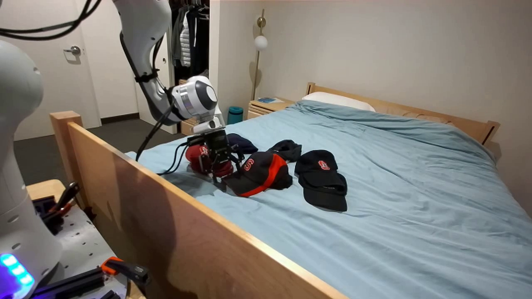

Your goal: Put the black and red cap on the black cap to the far right

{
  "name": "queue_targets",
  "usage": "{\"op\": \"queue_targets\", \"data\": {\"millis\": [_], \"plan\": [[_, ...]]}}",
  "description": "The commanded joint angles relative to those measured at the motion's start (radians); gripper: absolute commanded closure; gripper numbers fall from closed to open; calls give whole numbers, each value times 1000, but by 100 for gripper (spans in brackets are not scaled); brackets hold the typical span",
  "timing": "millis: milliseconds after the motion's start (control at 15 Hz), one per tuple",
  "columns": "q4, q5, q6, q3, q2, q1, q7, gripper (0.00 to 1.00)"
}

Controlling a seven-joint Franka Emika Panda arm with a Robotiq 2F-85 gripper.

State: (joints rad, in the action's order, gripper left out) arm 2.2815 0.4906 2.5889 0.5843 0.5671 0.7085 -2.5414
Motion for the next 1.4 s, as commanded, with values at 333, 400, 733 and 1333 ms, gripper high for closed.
{"op": "queue_targets", "data": {"millis": [333,400,733,1333], "plan": [[27,-81,71,292,87,264,-66,33],[31,-85,62,327,92,299,-66,40],[55,-54,96,377,81,355,-66,24],[197,-145,589,194,36,193,189,0]]}}
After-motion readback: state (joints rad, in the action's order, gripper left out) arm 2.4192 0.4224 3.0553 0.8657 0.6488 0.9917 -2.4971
